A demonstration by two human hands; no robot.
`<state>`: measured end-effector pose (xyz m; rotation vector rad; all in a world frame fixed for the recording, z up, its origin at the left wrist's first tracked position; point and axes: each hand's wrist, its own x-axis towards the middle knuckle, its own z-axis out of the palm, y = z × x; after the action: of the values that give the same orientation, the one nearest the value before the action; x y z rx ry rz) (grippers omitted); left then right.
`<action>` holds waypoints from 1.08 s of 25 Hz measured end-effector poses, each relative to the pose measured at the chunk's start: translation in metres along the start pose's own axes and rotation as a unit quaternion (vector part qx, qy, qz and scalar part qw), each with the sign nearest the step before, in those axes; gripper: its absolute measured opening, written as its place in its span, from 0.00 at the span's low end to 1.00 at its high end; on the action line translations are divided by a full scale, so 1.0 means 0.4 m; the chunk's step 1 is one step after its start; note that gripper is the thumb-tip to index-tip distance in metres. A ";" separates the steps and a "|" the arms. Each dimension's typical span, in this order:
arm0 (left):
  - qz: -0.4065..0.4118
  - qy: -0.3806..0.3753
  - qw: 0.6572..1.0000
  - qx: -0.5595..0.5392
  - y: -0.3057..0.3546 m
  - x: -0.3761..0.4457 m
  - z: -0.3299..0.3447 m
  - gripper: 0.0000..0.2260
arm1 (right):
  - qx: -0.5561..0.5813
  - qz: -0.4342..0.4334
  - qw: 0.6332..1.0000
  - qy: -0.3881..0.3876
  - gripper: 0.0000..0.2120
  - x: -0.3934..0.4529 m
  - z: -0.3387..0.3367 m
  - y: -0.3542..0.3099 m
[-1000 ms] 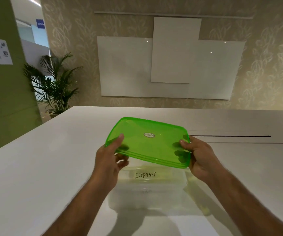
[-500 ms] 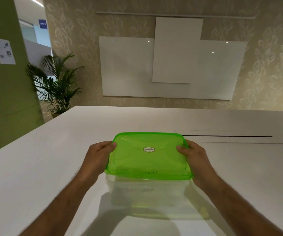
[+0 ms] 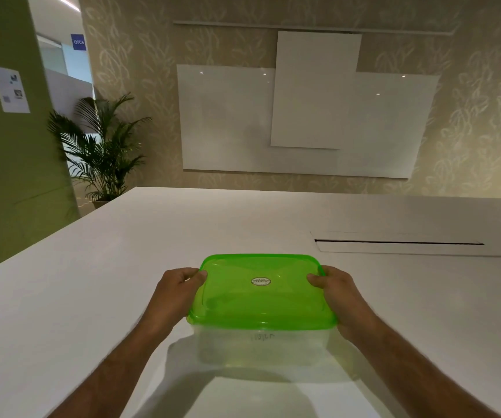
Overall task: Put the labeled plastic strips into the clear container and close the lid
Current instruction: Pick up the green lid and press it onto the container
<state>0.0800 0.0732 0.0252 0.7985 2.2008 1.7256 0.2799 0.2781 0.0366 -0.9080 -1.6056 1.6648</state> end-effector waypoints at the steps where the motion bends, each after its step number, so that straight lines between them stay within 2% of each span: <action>1: 0.002 0.000 1.000 -0.005 0.000 -0.005 0.002 0.10 | -0.002 0.006 1.000 -0.002 0.05 0.002 -0.002 0.008; 8: -0.005 0.000 1.000 0.007 -0.014 0.007 -0.004 0.08 | -0.003 -0.004 1.000 0.027 0.07 0.021 -0.012 0.030; 13: -0.046 -0.001 0.999 -0.005 -0.014 0.023 -0.004 0.07 | -0.037 0.044 0.998 0.009 0.11 0.037 -0.015 0.025; 17: -0.070 -0.016 0.997 0.005 -0.012 0.024 0.001 0.11 | -0.037 0.066 0.997 -0.001 0.13 0.046 -0.012 0.019; 19: -0.074 -0.025 0.997 -0.009 -0.004 0.022 0.004 0.11 | -0.036 0.069 0.997 -0.004 0.13 0.049 -0.012 0.018; 21: -0.067 -0.033 0.997 -0.012 0.003 0.019 0.005 0.08 | -0.023 0.073 0.997 -0.004 0.14 0.051 -0.008 0.016; 27: -0.056 -0.043 0.997 0.025 0.002 0.033 0.004 0.10 | 0.074 0.127 0.989 -0.018 0.14 0.051 0.003 0.022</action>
<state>0.0701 0.0821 0.0275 0.7332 2.1955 1.5600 0.2677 0.2941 0.0271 -1.0442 -1.4127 1.9564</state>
